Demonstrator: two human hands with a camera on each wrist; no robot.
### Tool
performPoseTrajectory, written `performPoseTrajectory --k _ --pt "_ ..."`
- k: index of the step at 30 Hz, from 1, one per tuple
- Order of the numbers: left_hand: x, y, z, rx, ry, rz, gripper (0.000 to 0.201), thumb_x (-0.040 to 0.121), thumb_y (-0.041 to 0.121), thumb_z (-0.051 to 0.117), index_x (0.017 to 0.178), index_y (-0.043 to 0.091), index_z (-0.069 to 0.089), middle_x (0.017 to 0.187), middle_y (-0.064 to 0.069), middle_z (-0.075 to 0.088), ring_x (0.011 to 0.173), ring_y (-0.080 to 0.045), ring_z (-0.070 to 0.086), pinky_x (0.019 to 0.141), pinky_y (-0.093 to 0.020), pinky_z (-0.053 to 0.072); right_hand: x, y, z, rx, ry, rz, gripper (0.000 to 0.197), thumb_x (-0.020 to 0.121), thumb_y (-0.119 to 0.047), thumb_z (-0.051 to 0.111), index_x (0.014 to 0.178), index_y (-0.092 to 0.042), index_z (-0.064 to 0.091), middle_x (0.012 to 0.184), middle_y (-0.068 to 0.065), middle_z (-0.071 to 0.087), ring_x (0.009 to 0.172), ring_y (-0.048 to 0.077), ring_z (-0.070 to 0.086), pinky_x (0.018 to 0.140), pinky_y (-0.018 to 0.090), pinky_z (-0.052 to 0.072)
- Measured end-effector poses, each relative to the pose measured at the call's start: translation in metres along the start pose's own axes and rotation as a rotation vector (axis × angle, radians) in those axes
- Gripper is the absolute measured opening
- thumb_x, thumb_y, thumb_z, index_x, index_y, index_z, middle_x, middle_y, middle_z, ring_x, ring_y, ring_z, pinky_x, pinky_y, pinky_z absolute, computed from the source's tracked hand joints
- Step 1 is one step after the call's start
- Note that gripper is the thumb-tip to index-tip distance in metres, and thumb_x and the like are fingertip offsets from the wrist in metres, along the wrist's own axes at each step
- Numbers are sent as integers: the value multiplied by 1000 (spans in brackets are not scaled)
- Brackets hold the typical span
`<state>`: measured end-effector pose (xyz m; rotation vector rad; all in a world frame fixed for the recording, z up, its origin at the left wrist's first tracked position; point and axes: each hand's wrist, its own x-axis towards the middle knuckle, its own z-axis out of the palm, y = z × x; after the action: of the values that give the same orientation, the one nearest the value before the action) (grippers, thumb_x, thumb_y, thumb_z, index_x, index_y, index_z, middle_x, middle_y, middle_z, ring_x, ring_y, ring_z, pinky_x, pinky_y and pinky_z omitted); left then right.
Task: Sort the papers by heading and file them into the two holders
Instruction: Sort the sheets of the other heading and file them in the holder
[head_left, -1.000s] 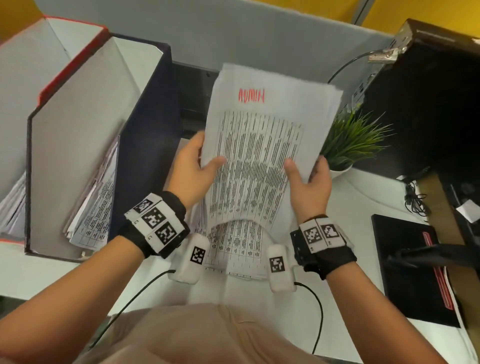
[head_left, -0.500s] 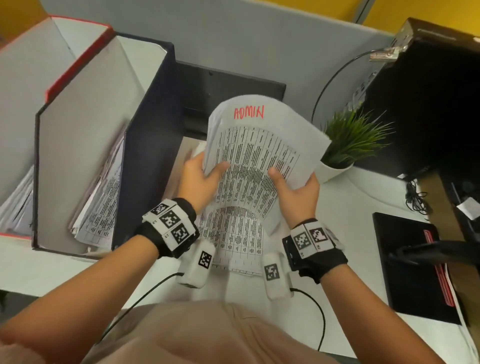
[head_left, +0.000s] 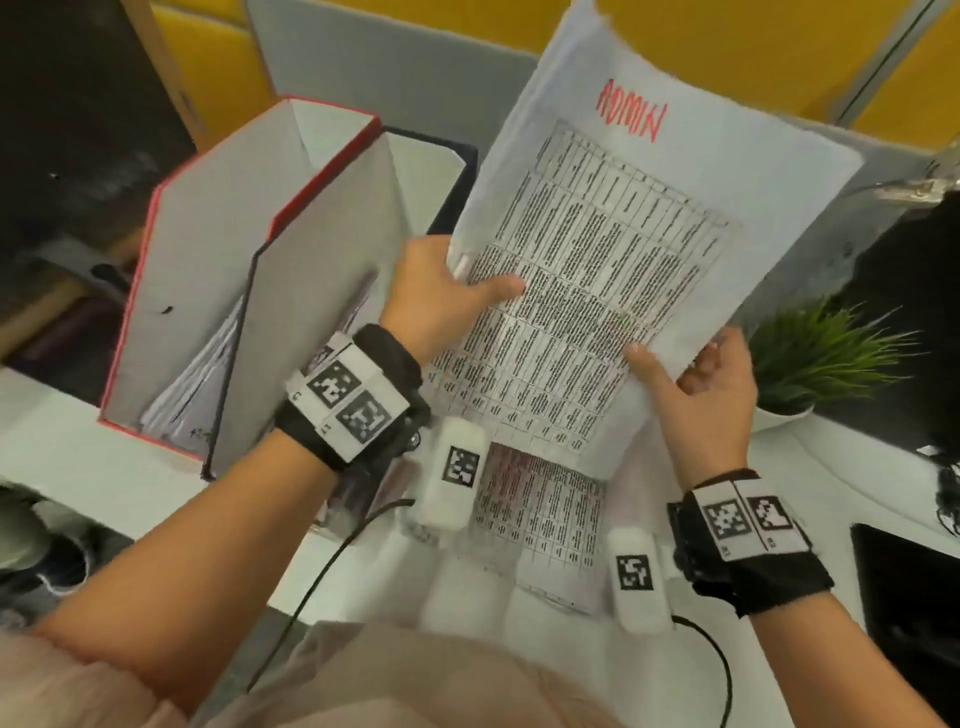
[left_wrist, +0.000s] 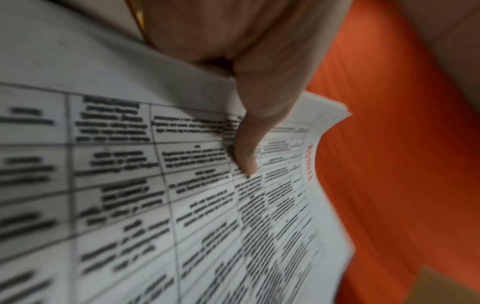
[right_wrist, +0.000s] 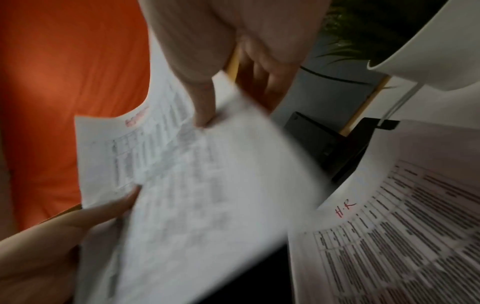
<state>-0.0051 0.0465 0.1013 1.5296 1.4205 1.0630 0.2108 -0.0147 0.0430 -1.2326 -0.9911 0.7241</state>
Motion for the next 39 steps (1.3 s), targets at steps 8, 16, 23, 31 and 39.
performPoseTrajectory --k 8,16,23,31,39 --pt "18 9 -132 303 198 -187 65 62 52 78 112 16 59 93 5 65 86 -18 60 69 -28 44 -19 58 -27 -230 -147 230 50 64 -13 81 100 -34 52 95 4 62 82 15 63 65 20 52" --pt "25 -18 -160 547 204 -262 62 66 39 80 112 4 57 91 -9 63 80 -24 57 65 -32 47 -40 104 -48 -746 -169 333 63 65 -15 83 120 -10 53 116 20 57 104 33 53 92 42 44" --pt "24 -54 -111 678 79 -230 45 79 15 72 118 0 54 116 -18 57 106 -35 55 81 -38 44 -48 121 -43 -914 -186 395 80 63 -17 85 132 -9 45 125 25 46 106 39 54 98 48 43" --pt "28 -85 -73 954 -186 -385 23 88 -1 47 108 -5 58 108 -21 63 100 -36 62 72 -32 47 -47 126 -46 -961 -215 384 84 61 -15 86 133 -7 45 124 26 45 111 39 51 99 49 43" --pt "28 -94 -74 996 -264 -418 33 87 13 63 117 1 56 115 -15 63 104 -32 61 85 -36 51 -46 129 -47 -956 -211 400 87 60 -16 86 135 -8 42 124 23 47 111 38 51 99 48 43"
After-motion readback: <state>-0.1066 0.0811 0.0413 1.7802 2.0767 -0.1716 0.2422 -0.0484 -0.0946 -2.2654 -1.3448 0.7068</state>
